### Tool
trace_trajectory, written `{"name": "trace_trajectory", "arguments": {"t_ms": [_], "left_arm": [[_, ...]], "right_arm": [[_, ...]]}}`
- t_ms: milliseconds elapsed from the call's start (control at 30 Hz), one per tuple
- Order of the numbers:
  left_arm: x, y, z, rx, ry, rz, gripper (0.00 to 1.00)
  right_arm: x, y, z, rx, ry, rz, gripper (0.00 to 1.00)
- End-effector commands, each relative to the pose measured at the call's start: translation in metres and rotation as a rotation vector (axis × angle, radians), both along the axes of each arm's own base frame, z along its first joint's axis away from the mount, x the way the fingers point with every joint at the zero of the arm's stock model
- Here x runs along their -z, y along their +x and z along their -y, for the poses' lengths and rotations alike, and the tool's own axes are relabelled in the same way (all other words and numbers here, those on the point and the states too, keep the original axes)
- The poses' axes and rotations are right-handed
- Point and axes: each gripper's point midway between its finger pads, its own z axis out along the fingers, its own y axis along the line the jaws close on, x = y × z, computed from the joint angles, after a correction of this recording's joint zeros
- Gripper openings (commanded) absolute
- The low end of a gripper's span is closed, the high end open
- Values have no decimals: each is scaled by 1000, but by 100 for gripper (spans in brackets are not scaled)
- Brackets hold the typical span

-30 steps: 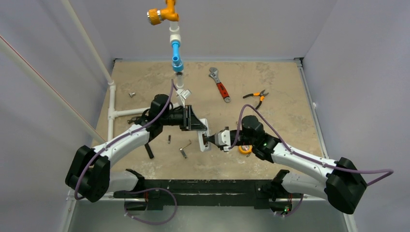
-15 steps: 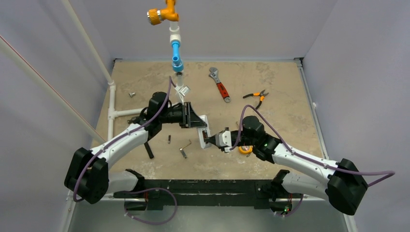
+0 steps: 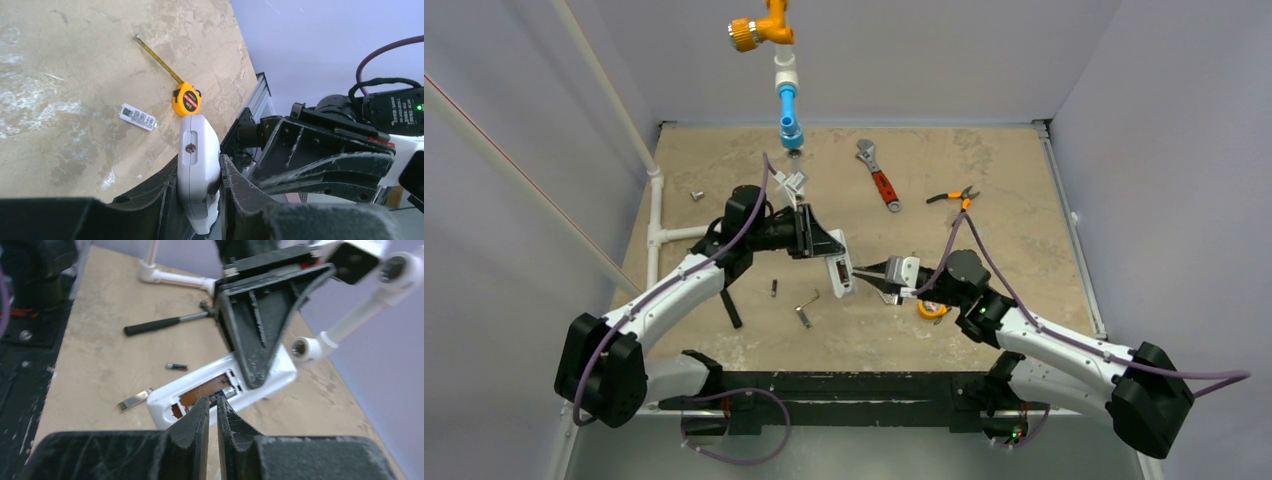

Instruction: Load the batteries into the remote control

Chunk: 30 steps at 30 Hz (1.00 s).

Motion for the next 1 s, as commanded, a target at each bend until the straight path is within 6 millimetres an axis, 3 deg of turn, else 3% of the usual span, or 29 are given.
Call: {"name": "trace_trajectory", "arguments": {"t_ms": [0, 100, 233, 433, 567, 800, 967], "left_arm": [[-16, 15, -18, -86, -8, 72, 0], [-17, 24, -40, -165, -19, 66, 0], [-26, 30, -72, -269, -38, 85, 0], [-37, 24, -95, -332, -22, 114, 0], [-42, 26, -107, -358, -44, 118, 0], [-49, 37, -142, -479, -18, 131, 0], [-52, 47, -172, -607, 47, 128, 0]], "right_arm": [[-45, 38, 20, 261, 234, -25, 17], [-27, 56, 27, 367, 199, -64, 26], [-2, 68, 20, 403, 136, -133, 34], [21, 83, 1, 402, 122, -209, 43], [44, 91, -23, 363, 77, -303, 48], [62, 97, -64, 366, 144, -583, 63], [78, 91, -101, 433, 73, -719, 62]]}}
